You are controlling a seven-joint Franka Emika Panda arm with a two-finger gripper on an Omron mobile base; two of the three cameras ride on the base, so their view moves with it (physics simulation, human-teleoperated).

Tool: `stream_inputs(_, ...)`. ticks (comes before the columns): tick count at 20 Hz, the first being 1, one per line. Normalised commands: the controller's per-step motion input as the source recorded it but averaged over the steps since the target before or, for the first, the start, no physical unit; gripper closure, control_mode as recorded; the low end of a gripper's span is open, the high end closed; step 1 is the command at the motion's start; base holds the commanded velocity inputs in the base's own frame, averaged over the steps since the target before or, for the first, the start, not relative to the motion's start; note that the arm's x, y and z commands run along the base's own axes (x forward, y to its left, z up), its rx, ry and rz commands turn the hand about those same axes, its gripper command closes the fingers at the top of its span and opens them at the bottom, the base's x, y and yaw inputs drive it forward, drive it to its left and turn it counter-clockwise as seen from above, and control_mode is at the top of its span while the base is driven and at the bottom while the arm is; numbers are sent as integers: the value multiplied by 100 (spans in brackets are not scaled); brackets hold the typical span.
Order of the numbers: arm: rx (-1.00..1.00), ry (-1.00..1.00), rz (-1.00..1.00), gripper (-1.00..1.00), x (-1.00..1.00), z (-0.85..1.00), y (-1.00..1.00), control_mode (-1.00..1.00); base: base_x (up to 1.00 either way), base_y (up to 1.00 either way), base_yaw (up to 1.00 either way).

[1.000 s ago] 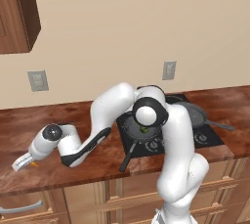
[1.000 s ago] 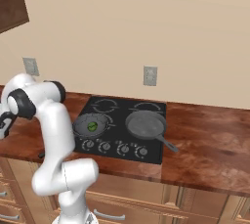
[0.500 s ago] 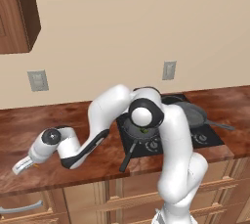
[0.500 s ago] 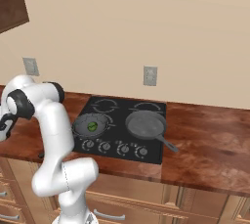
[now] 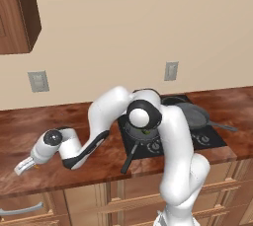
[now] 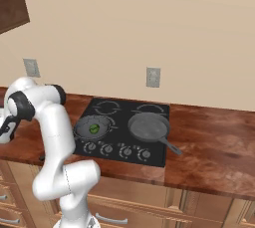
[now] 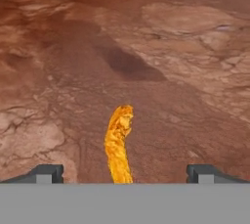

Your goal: Place both pans onto different burners. Then place the avocado and the shrimp on different pans.

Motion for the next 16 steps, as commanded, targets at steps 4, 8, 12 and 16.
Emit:
stream_inputs(4,0,4,0,-100,18,-22,1,-100,0,0,0)
stream_inputs(8,0,5,0,-100,5,-26,6,-100,0,0,0)
stream_inputs(12,0,3,0,-100,6,-18,7,-100,0,0,0)
stream_inputs(16,0,1,0,100,0,-13,21,-100,0,0,0)
